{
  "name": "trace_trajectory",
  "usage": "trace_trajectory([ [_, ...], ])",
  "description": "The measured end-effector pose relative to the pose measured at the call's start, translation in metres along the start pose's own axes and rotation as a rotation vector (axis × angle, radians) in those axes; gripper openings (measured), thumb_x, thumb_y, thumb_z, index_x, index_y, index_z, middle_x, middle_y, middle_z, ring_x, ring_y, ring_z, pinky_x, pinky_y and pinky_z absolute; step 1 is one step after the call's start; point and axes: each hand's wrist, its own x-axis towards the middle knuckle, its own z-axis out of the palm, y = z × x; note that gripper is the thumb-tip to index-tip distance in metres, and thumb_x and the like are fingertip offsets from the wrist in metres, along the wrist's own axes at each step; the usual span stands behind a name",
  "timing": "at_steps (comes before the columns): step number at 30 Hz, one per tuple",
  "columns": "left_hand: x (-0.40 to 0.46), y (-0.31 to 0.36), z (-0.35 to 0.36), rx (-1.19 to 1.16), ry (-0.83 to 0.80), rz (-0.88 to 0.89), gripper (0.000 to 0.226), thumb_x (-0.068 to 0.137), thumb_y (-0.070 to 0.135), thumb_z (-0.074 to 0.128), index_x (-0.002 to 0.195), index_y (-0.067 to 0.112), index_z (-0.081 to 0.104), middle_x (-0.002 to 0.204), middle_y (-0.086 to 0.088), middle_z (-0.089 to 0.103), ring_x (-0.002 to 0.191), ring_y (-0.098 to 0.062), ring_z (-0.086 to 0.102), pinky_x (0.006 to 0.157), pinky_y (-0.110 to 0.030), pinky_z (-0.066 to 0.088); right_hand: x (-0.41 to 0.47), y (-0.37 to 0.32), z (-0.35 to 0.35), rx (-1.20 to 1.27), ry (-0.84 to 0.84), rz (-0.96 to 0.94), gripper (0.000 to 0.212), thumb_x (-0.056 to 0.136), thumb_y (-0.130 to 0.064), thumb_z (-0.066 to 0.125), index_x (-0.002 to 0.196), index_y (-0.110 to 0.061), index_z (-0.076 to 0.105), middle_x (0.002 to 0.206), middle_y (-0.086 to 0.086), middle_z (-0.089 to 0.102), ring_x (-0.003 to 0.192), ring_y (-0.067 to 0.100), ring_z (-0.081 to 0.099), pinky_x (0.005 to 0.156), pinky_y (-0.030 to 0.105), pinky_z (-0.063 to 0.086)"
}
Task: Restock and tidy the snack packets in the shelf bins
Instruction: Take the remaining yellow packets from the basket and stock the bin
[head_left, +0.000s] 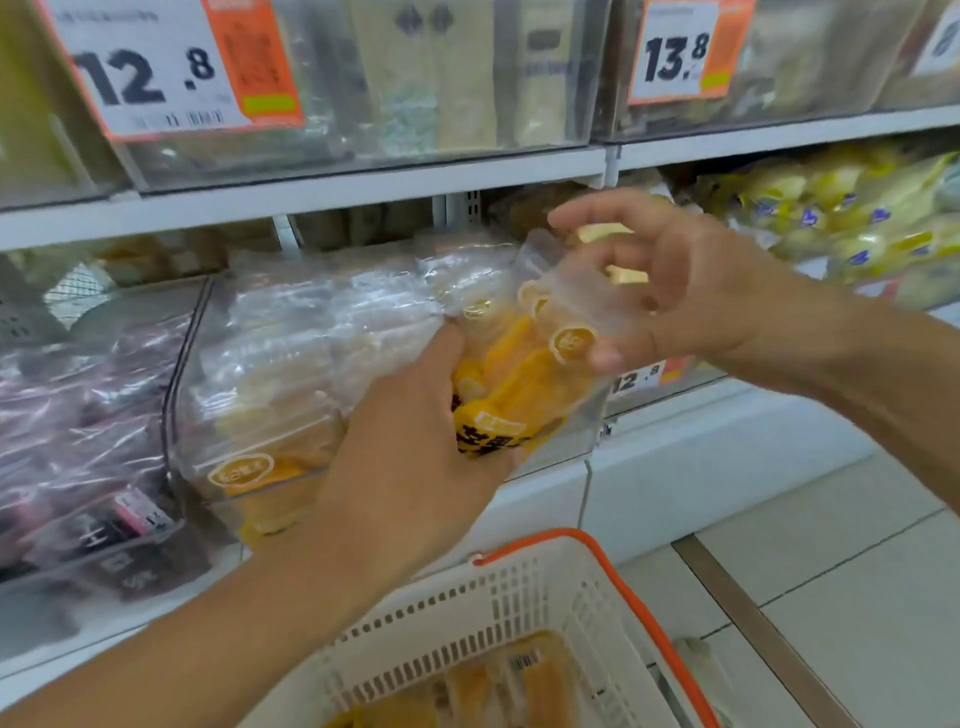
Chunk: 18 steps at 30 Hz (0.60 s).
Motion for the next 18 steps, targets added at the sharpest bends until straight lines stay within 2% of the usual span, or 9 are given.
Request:
trace_trajectory([
  [2, 0.003, -0.002, 0.002, 0.200, -0.014, 0.030, 0.052, 0.076, 0.038, 0.081, 0.096, 0.040, 0.033, 0.073, 0.013, 0.061, 0.065, -0.004, 0.060, 0.050, -0.017, 0.044, 0.004, -0.008, 0.002, -0.284, -0.099, -0.049, 0.078, 0.055, -0.021, 0.095, 0.126, -0.021, 0.062, 0.107, -0.003, 0.074, 0.100, 0.015, 0.072, 0.080, 0.022, 0.056],
  [4, 0.003, -0.001, 0.006, 0.312, 0.002, 0.051, 0.052, 0.081, 0.039, 0.075, 0.101, 0.038, 0.027, 0.074, 0.009, 0.058, 0.067, -0.013, 0.059, 0.054, -0.033, 0.050, 0.009, -0.011, 0.016, -0.442, -0.193, -0.040, 0.065, 0.056, -0.024, 0.095, 0.114, -0.021, 0.067, 0.103, -0.006, 0.075, 0.097, 0.012, 0.072, 0.082, 0.024, 0.057],
  [5, 0.002, 0.001, 0.008, 0.314, 0.016, 0.051, 0.054, 0.082, 0.041, 0.073, 0.099, 0.038, 0.023, 0.073, 0.009, 0.056, 0.066, -0.015, 0.058, 0.053, -0.035, 0.048, 0.012, -0.010, 0.024, -0.462, -0.205, -0.052, 0.058, 0.058, -0.024, 0.095, 0.109, -0.018, 0.069, 0.100, -0.005, 0.075, 0.093, 0.013, 0.072, 0.080, 0.026, 0.057],
  [7, -0.002, 0.001, 0.014, 0.260, 0.050, 0.028, 0.057, 0.083, 0.044, 0.072, 0.092, 0.038, 0.016, 0.070, 0.010, 0.052, 0.062, -0.011, 0.054, 0.050, -0.034, 0.046, 0.015, -0.006, 0.035, -0.426, -0.191, -0.091, 0.045, 0.063, -0.018, 0.094, 0.102, -0.012, 0.071, 0.093, -0.003, 0.075, 0.087, 0.016, 0.073, 0.076, 0.027, 0.057],
  [9, -0.004, 0.000, 0.017, 0.188, 0.082, -0.005, 0.057, 0.082, 0.047, 0.072, 0.092, 0.036, 0.018, 0.071, 0.011, 0.051, 0.062, -0.007, 0.052, 0.050, -0.032, 0.044, 0.017, -0.006, 0.036, -0.445, -0.158, -0.116, 0.040, 0.066, -0.016, 0.094, 0.099, -0.012, 0.073, 0.091, -0.004, 0.075, 0.087, 0.014, 0.072, 0.078, 0.028, 0.058],
  [14, 0.000, -0.001, 0.018, 0.137, 0.087, 0.009, 0.054, 0.078, 0.049, 0.076, 0.094, 0.037, 0.026, 0.075, 0.013, 0.055, 0.067, -0.006, 0.055, 0.055, -0.031, 0.046, 0.007, -0.008, 0.034, -0.504, -0.028, -0.147, 0.035, 0.063, -0.019, 0.094, 0.092, -0.020, 0.074, 0.083, -0.010, 0.075, 0.079, 0.006, 0.071, 0.068, 0.014, 0.053],
  [15, 0.001, -0.001, 0.017, 0.124, 0.084, 0.019, 0.056, 0.076, 0.048, 0.078, 0.095, 0.038, 0.027, 0.077, 0.014, 0.055, 0.069, -0.005, 0.055, 0.056, -0.028, 0.046, 0.005, -0.008, 0.033, -0.519, 0.000, -0.153, 0.033, 0.064, -0.019, 0.094, 0.090, -0.019, 0.075, 0.082, -0.008, 0.075, 0.078, 0.007, 0.071, 0.066, 0.016, 0.054],
  [18, 0.011, -0.001, 0.007, 0.134, 0.096, 0.068, 0.057, 0.074, 0.044, 0.081, 0.104, 0.039, 0.032, 0.086, 0.016, 0.056, 0.070, -0.001, 0.053, 0.059, -0.019, 0.044, 0.003, -0.011, 0.021, -0.602, 0.147, -0.169, 0.035, 0.063, -0.032, 0.093, 0.089, -0.019, 0.074, 0.079, 0.001, 0.074, 0.072, 0.016, 0.071, 0.065, 0.038, 0.058],
])
